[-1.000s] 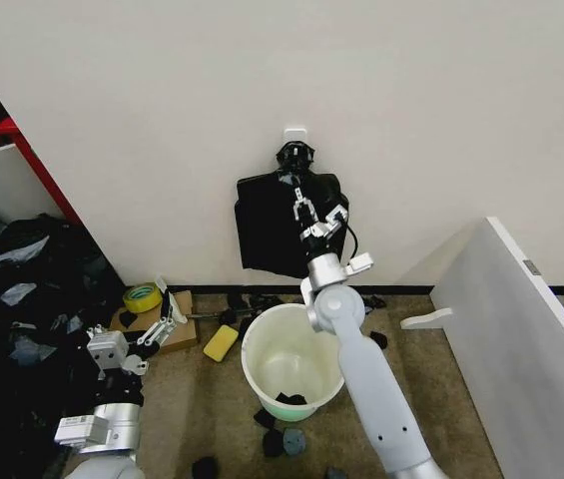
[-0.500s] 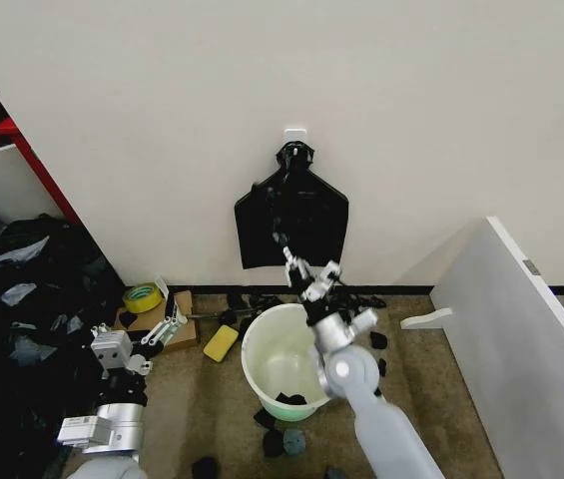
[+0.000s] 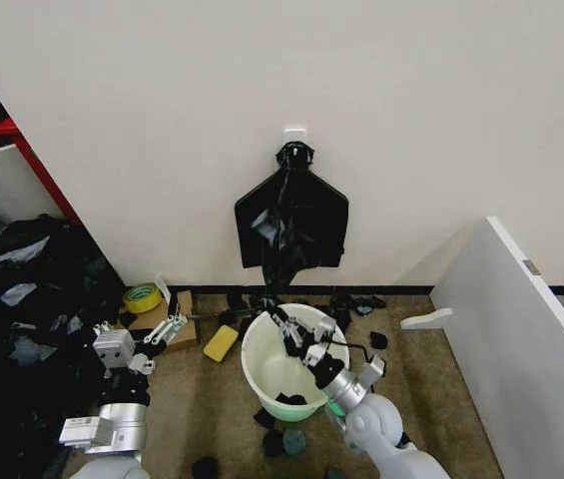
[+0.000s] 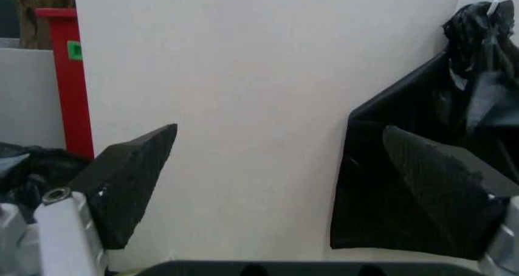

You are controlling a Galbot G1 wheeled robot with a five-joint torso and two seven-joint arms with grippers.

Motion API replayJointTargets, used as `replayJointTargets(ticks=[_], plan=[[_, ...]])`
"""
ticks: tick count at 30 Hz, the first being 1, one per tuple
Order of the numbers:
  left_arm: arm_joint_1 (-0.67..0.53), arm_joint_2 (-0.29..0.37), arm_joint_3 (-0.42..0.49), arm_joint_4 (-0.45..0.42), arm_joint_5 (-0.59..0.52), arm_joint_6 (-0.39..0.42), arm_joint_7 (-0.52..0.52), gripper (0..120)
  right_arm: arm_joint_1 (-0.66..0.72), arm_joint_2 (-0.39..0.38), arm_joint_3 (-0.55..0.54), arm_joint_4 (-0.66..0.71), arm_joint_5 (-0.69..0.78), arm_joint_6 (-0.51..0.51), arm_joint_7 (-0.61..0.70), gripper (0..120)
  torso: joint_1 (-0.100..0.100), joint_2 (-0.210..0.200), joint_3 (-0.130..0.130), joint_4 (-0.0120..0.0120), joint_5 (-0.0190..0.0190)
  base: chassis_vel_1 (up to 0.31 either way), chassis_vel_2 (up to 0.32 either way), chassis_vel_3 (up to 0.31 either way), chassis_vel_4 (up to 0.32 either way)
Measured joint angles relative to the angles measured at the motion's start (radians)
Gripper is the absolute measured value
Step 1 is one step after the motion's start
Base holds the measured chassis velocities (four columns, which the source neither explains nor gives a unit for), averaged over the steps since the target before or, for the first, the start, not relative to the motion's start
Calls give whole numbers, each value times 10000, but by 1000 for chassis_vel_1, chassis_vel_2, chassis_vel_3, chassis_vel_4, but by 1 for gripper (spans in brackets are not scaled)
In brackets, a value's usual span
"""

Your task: Place the garbage bag over the trash bin.

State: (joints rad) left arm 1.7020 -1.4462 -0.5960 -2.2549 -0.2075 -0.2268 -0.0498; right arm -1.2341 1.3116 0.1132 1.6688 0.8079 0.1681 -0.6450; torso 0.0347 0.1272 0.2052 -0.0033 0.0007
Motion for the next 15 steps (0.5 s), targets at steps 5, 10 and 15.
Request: replayJointTargets(ticks=[5,10,15], plan=[[-12,-12,0,6,0,6,4,100,-29,-10,65,-236,-296,56,-415,0,0,0,1,0,0,0,0,0,0],[0,-17,-23,0,-3,7,4,100,-123,48,180,-355,-471,75,-916,0,0,0,1,0,0,0,0,0,0],[15,-22,-28,-24,-4,7,4,100,-158,108,366,-435,-693,174,-1271,0,0,0,0,0,0,0,0,0,0]])
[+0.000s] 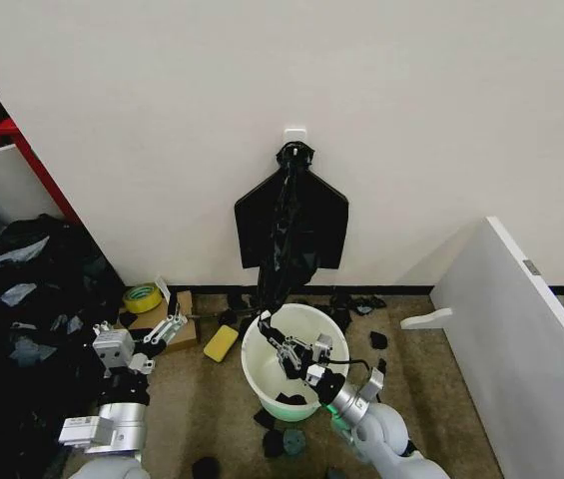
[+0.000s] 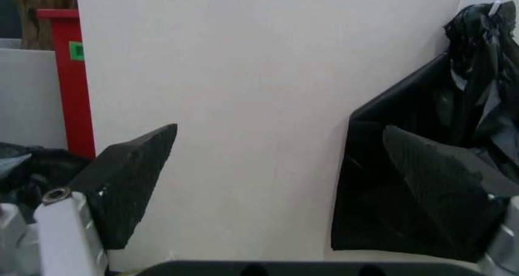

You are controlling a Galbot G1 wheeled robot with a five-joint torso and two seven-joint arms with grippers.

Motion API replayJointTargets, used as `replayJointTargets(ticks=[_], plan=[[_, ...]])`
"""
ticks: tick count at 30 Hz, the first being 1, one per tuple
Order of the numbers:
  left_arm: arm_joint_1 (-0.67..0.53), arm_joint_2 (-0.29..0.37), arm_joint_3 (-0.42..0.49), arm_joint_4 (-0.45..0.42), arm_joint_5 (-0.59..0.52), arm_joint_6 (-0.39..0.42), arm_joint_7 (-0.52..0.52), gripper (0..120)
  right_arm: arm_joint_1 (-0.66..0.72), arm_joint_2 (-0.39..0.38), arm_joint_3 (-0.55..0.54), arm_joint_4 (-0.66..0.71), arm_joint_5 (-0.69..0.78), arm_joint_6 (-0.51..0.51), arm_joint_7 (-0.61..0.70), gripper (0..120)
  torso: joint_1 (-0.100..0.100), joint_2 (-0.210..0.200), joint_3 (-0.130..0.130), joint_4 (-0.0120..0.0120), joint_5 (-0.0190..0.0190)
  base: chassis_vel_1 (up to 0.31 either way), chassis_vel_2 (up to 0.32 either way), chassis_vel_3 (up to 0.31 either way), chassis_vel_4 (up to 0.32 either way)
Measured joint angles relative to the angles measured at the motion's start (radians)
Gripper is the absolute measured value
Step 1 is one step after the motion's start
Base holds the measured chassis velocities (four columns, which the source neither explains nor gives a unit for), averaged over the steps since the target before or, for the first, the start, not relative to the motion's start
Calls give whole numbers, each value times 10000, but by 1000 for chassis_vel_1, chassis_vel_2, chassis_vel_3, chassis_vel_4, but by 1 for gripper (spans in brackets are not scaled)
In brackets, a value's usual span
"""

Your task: Place the garbage bag over the trash bin.

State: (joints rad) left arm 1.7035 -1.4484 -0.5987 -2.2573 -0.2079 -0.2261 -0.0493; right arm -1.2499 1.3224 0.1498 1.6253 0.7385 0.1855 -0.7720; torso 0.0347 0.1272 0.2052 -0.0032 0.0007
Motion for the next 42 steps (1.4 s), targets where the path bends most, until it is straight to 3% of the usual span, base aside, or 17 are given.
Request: replayJointTargets(ticks=[9,13,20,29,32,34,38,42], plan=[[16,-13,27,-23,30,-1,4,100,-151,33,405,-300,-809,362,-961,0,0,0,0,-1,0,0,0,0,0],[9,-16,38,-25,37,-2,7,100,-127,164,440,-263,-878,570,-568,1,0,0,0,0,1,0,0,0,0],[-61,14,44,63,27,-3,11,100,-76,129,548,195,-554,911,29,26,0,0,0,0,0,0,0,0,0],[-203,156,72,309,-66,12,11,100,-1025,-903,958,1344,-1461,1534,-394,60,0,0,0,-1,-1,0,0,0,0],[-233,172,149,353,-67,24,11,100,-1361,-1253,1064,1325,-2398,1639,567,73,0,0,0,-2,0,0,0,0,0],[-236,172,164,356,-64,26,11,100,-1421,-1307,1008,1300,-2436,1623,947,77,0,0,0,-1,0,0,0,0,0],[-247,198,190,361,-52,34,11,100,-1583,-1255,502,1238,-2068,1310,2887,95,0,0,0,0,2,0,0,0,0],[-245,250,148,360,-70,35,12,100,-1595,-1084,331,1604,-2064,1220,3816,100,0,0,0,-1,1,0,0,0,0]])
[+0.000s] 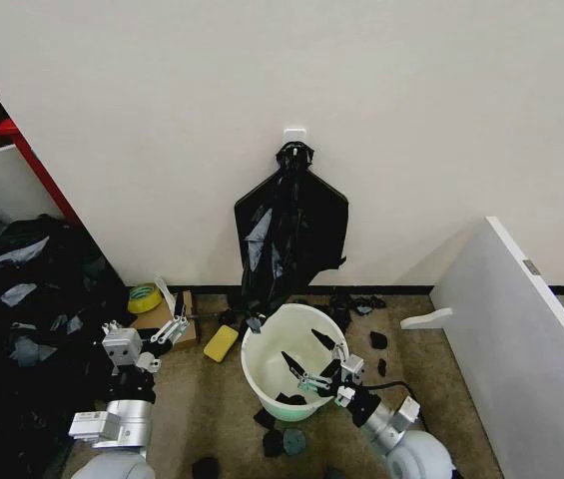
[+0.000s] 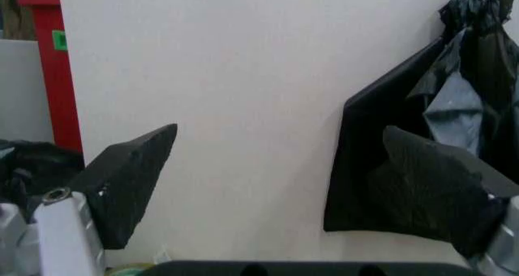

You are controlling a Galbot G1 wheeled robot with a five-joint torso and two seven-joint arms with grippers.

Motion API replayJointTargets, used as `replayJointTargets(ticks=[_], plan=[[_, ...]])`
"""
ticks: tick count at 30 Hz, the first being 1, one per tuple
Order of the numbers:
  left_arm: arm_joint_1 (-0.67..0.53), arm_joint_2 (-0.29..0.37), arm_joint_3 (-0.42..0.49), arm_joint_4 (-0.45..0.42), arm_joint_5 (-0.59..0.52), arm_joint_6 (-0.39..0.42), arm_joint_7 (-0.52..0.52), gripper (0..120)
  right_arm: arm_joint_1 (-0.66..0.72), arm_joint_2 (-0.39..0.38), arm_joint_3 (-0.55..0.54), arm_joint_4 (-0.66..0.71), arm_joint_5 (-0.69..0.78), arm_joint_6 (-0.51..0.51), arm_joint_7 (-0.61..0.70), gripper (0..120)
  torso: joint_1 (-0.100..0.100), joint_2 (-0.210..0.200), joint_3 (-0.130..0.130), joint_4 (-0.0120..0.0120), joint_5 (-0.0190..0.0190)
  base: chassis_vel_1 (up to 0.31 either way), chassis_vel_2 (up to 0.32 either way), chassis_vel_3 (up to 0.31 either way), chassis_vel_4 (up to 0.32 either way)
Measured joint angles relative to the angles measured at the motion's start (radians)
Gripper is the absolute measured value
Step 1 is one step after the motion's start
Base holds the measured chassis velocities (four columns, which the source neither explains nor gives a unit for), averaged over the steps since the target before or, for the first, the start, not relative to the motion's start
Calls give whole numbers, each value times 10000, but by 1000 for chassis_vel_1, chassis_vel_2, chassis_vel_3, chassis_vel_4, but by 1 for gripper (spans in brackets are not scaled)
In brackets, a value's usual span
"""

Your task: Place the garbage bag over the trash bin.

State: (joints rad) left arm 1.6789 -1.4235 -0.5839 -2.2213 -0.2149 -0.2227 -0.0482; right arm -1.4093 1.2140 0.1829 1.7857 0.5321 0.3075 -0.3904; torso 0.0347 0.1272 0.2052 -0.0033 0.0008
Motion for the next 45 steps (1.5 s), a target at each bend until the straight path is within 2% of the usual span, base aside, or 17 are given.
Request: replayJointTargets(ticks=[4,5,9,12,13,15,17,20,21,25,26,29,32,33,38,40,45], plan=[[-6,48,-91,1,-63,0,-1,100,102,179,-249,1011,-974,-35,1482,100,0,0,0,0,-4,0,0,0,0],[-6,48,-91,1,-63,0,-1,100,102,179,-249,1011,-974,-35,1482,100,0,0,0,0,-4,0,0,0,0],[-48,37,-95,44,-70,0,-1,100,582,551,-812,1561,-3961,-253,3633,100,0,0,0,2,-3,0,0,0,0],[-79,26,-95,77,-68,2,-2,100,1013,710,-1181,1586,-6363,-990,4966,100,0,0,0,0,-2,0,0,0,0],[-79,26,-95,77,-68,2,-2,100,1013,710,-1181,1586,-6363,-990,4966,100,0,0,0,0,-2,0,0,0,0],[-99,13,-104,117,-61,9,-3,100,1462,768,-1529,1509,-7550,-1809,5811,100,0,0,1,0,-1,0,0,0,0],[-123,-4,-127,163,-60,12,-4,100,1859,809,-1774,1477,-7883,-2625,6320,100,0,0,1,1,-2,0,0,0,0],[-154,-30,-167,229,-60,14,-11,100,2422,929,-1983,1401,-8110,-3758,6769,89,0,0,1,2,-2,0,0,0,0],[-154,-30,-167,229,-60,14,-11,100,2422,929,-1983,1401,-8110,-3758,6769,89,0,0,1,2,-2,0,0,0,0],[-184,-58,-207,252,-71,16,-18,100,2568,1009,-1965,1273,-9113,-4258,6847,70,0,0,1,1,-1,0,0,0,0],[-184,-58,-207,252,-71,16,-18,100,2568,1009,-1965,1273,-9113,-4258,6847,70,0,0,1,1,-1,0,0,0,0],[-203,-76,-210,253,-77,17,-22,100,2415,1018,-1858,1274,-9780,-4228,6826,61,0,0,1,0,-1,0,0,0,0],[-225,-111,-171,265,-75,23,-26,100,2123,1056,-1620,1375,-10496,-3883,6774,46,0,0,1,0,-1,0,0,0,0],[-225,-111,-171,265,-75,23,-26,100,2123,1056,-1620,1375,-10496,-3883,6774,46,0,0,1,0,-1,0,0,0,0],[-232,-169,-72,318,-29,25,-25,100,1677,1134,-1405,1433,-11013,-3386,6782,24,0,0,0,0,-1,0,0,0,0],[-232,-179,-60,320,-21,25,-23,100,1626,1158,-1382,1417,-11080,-3302,6790,20,0,0,1,0,-1,0,0,0,0],[-226,-200,-29,325,4,25,-17,100,1430,1347,-1317,1328,-11307,-2881,6880,0,0,0,0,0,-1,0,0,0,0]])
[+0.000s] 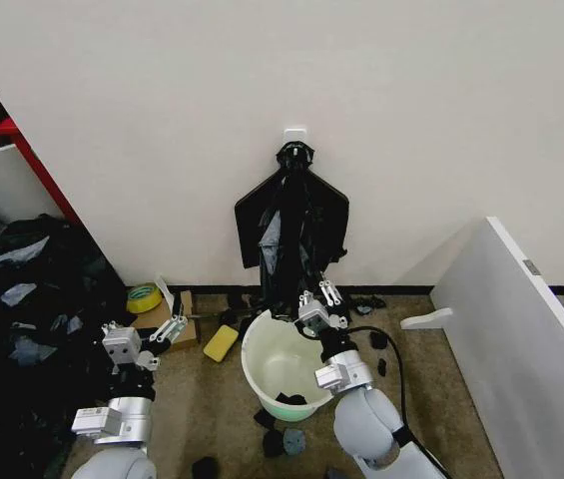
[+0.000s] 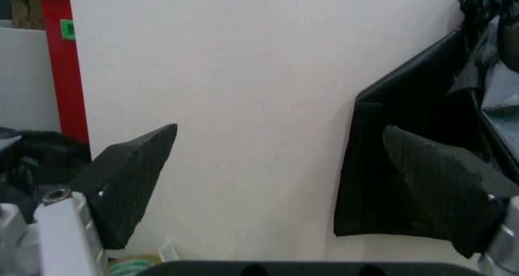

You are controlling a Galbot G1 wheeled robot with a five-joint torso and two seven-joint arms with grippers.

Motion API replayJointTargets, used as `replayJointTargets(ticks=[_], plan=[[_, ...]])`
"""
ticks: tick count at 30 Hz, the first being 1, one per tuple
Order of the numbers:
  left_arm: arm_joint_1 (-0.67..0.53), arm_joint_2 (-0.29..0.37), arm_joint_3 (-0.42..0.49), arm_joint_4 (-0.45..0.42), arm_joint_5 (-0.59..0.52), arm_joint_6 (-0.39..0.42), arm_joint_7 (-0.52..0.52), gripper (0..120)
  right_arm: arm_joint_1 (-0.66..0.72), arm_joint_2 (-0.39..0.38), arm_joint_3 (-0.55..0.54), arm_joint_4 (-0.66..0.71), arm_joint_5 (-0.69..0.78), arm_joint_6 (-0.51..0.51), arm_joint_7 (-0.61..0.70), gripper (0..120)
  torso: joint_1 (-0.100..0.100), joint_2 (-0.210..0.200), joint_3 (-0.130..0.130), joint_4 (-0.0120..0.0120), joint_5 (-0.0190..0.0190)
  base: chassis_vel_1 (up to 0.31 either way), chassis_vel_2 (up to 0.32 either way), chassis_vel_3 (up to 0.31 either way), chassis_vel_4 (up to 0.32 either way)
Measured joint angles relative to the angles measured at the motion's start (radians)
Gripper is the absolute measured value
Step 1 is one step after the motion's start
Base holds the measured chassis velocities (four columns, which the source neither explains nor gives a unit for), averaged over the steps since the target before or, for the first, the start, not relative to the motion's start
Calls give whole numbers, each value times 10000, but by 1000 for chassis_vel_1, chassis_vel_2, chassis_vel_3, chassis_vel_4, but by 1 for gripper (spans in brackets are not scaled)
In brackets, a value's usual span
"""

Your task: Place the garbage bag over the trash bin.

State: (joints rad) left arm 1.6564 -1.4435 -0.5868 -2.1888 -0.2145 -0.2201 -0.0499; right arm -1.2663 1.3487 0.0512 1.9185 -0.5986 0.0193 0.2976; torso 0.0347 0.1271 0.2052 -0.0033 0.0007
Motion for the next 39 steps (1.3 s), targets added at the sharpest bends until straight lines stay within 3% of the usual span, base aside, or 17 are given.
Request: replayJointTargets(ticks=[7,15,21,22,26,29,33,36,39], plan=[[-168,206,12,41,-107,23,35,100,-52,103,119,-44,240,472,-26,0,0,0,0,1,0,0,0,0,0],[-838,976,128,92,-891,449,237,100,-26,-122,281,256,1693,441,-381,0,0,0,0,-2,0,0,0,0,0],[-805,942,162,192,-804,456,243,100,-24,-153,285,87,1843,419,-536,5,0,0,0,0,0,0,0,0,0],[-788,901,170,240,-734,445,240,100,-2,-117,270,20,1849,419,-590,15,0,0,0,0,-1,0,0,0,0],[-746,842,171,276,-610,413,229,100,153,57,145,-185,1818,410,-759,32,0,0,0,1,0,0,0,0,0],[-727,854,152,268,-607,407,227,100,178,84,88,-216,1798,413,-805,38,0,0,0,1,0,0,0,0,0],[-691,869,100,256,-606,377,209,100,230,170,-10,-243,1640,427,-886,56,0,0,0,1,0,0,0,0,0],[-672,863,95,228,-601,369,204,100,291,230,-24,-272,1495,425,-898,65,0,0,0,0,0,0,0,0,0],[-657,856,93,200,-593,363,198,100,355,298,-11,-352,1288,394,-867,63,0,0,0,0,0,0,0,0,0]])
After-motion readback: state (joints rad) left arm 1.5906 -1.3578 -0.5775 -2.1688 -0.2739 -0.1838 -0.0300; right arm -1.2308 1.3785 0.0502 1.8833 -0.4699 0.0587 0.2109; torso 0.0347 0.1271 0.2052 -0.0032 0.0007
